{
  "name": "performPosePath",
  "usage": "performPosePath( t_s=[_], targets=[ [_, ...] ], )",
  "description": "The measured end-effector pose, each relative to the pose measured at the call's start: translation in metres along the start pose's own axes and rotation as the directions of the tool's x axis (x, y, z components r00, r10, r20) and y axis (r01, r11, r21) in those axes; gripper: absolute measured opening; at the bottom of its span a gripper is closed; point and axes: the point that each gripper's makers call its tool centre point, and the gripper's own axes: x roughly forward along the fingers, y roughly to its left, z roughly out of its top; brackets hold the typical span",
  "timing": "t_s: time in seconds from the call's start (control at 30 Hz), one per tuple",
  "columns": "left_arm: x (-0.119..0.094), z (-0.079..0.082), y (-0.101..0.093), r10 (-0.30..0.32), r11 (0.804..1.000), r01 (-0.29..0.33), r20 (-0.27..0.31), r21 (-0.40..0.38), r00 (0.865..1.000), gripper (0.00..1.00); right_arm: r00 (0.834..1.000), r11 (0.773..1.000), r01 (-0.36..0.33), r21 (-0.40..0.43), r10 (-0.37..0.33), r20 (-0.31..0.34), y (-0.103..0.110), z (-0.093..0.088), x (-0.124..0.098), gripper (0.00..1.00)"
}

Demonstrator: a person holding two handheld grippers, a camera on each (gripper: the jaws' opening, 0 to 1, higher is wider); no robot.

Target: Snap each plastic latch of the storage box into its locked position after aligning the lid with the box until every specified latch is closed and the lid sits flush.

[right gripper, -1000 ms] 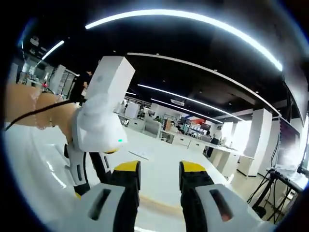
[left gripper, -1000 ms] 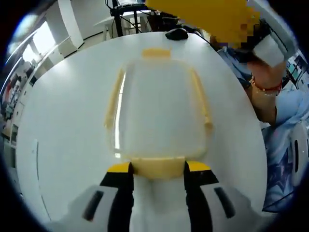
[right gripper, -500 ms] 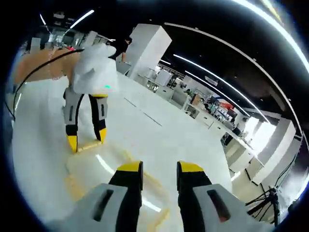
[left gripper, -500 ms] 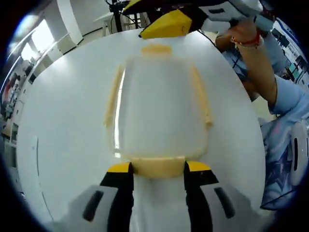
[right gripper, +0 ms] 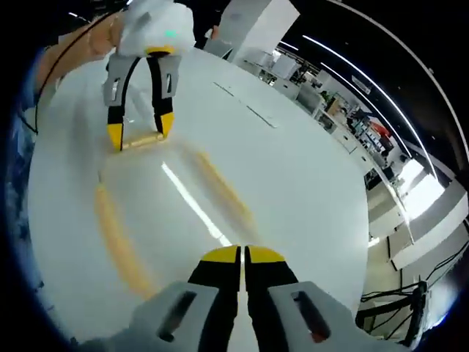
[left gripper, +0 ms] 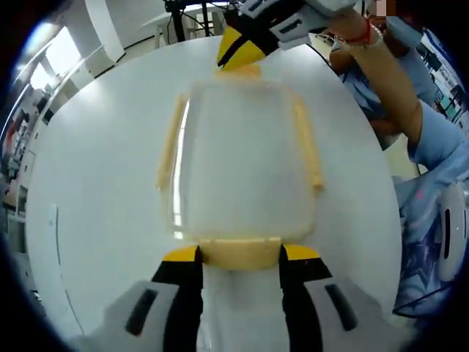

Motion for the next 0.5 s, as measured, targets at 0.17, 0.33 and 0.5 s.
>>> performPosePath(
  t_s=[0.17, 0.33, 0.5],
  targets=[
    [0.001, -0.001, 0.001, -0.001, 1.000, 0.001, -0.008, 0.000, 1.000, 0.41, 1.000, 0.999, -0.007, 0.040, 0.009, -0.026, -0.004, -0.022, 0.003, 0.00],
    [0.001, -0.002, 0.001, -0.001, 1.000, 0.001, -0.018, 0.002, 1.000, 0.42, 1.000, 0.998, -0.016, 0.069, 0.017, -0.021, -0.002, -0.031, 0.006, 0.00],
    [0.001, -0.002, 0.002, 0.000, 1.000, 0.000, -0.018, 0.006, 1.000, 0.42, 0.996, 0.998, -0.050, 0.024, 0.048, 0.076, 0.012, 0.003, 0.006, 0.00]
  ],
)
